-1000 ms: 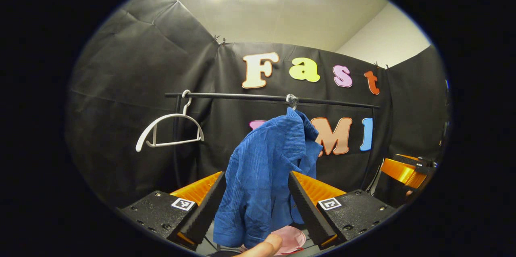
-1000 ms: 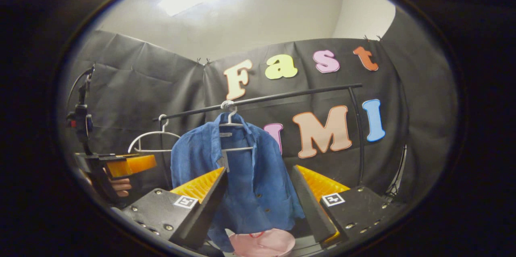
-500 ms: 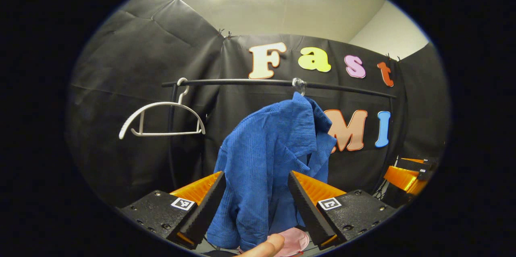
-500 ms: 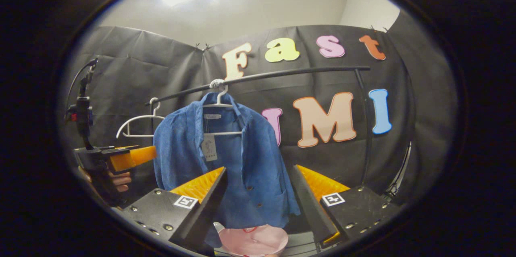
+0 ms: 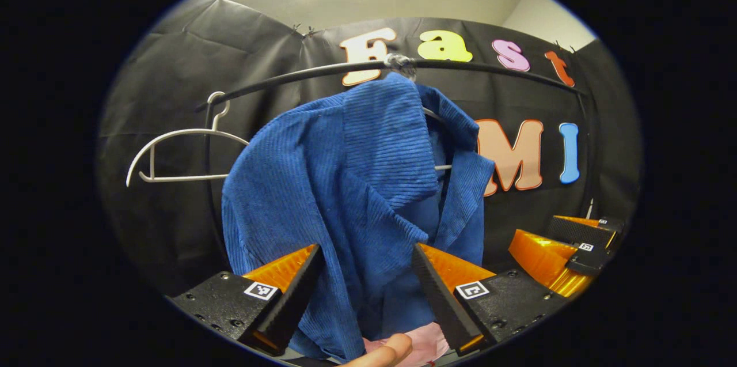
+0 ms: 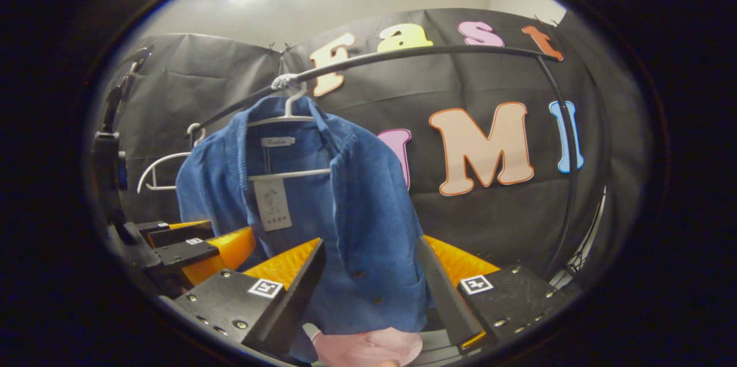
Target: Grasp the clothes on the hanger with both hands and then place them into the laundry hamper below.
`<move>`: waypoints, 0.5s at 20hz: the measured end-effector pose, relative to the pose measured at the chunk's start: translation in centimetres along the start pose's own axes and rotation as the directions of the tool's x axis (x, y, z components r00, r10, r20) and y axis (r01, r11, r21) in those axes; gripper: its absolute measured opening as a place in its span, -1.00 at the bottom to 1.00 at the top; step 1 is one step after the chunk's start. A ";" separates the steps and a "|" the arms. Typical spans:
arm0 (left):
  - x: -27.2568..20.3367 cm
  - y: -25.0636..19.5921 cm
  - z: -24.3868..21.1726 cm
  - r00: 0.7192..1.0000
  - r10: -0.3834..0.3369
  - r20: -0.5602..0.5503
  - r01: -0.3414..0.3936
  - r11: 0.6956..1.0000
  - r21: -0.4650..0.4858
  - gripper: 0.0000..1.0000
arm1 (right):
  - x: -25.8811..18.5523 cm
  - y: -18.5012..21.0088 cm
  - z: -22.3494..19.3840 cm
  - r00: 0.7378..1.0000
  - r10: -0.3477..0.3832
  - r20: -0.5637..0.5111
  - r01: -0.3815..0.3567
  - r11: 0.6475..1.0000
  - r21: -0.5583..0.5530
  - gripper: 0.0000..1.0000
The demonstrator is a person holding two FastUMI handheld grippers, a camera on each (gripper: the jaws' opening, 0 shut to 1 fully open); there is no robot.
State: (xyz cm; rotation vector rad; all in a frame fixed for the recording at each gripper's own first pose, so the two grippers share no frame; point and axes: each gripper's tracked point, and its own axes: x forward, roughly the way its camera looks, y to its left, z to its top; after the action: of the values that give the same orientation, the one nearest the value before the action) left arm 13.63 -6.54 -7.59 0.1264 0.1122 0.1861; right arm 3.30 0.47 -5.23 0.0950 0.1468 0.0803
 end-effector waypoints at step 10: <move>-0.5 -3.8 -0.4 0.999 0.004 0.044 -0.006 0.999 0.032 0.80 | 1.8 -0.4 -0.5 1.000 -0.001 0.009 0.000 1.000 0.014 0.90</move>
State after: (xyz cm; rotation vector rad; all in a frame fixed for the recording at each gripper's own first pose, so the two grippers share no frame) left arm 13.81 -10.32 -8.46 0.1630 0.0714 0.1864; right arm 4.99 0.24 -6.04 0.1094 0.1387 0.0783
